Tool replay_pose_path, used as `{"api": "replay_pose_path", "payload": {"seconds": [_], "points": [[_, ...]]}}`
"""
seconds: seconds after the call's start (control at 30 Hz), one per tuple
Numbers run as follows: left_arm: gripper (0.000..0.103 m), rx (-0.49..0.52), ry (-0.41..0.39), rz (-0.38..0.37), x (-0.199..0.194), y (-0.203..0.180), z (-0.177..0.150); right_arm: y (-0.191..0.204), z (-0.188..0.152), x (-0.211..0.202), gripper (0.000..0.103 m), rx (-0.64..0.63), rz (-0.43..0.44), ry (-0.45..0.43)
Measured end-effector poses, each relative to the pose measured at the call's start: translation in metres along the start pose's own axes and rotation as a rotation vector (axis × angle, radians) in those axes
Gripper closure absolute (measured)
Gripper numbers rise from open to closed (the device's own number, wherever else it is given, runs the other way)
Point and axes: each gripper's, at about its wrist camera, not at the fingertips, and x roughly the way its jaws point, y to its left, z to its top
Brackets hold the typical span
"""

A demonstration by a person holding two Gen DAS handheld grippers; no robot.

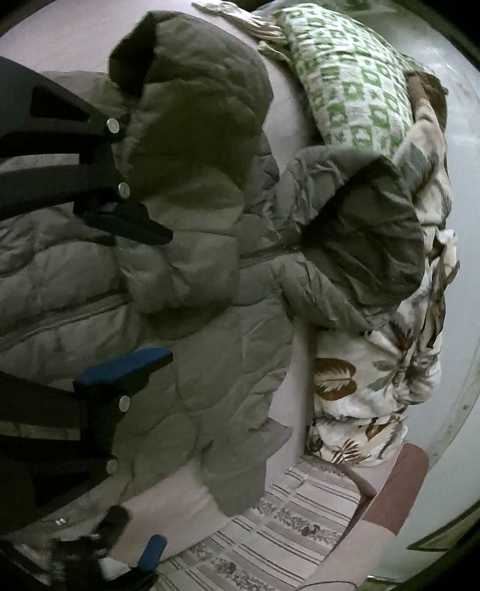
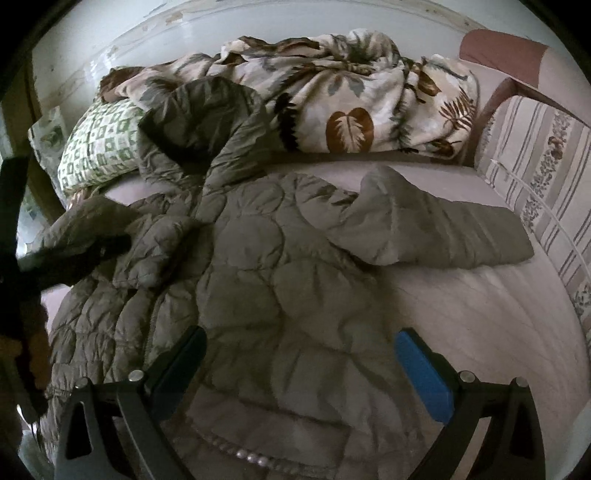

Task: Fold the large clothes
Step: 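Fold the held sleeve across the coat body with the left tool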

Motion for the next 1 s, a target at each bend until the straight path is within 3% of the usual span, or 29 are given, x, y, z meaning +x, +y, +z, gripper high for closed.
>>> {"api": "replay_pose_path", "payload": {"seconds": [0.17,0.23,0.33,0.47,0.57,0.67,0.7,0.8,1.0], "points": [[0.040,-0.086,-0.090,0.067,-0.041,0.056,0.002,0.005,0.020,0.021,0.000,0.018,0.091,0.031],[0.033,-0.125,-0.158,0.141,-0.061,0.085,0.006,0.017,0.030,0.034,0.000,0.018,0.144,0.051],[0.032,-0.164,-0.225,0.276,-0.077,0.128,0.014,0.044,0.050,0.064,0.003,0.023,0.224,0.103],[0.032,-0.171,-0.194,0.425,-0.065,0.173,0.016,0.085,0.068,0.112,0.041,0.034,0.299,0.213],[0.032,-0.210,-0.138,0.403,-0.051,0.197,0.008,0.111,0.071,0.154,0.041,0.087,0.362,0.304],[0.032,-0.244,-0.112,0.361,-0.036,0.207,0.003,0.128,0.067,0.187,0.041,0.106,0.350,0.359],[0.032,-0.251,-0.104,0.352,-0.032,0.208,0.004,0.132,0.065,0.195,0.047,0.112,0.341,0.369],[0.032,-0.239,-0.089,0.342,-0.023,0.203,0.003,0.136,0.070,0.180,0.083,0.091,0.357,0.292],[0.032,-0.142,-0.021,0.336,0.005,0.171,0.004,0.126,0.090,0.118,0.089,-0.070,0.241,0.086]]}}
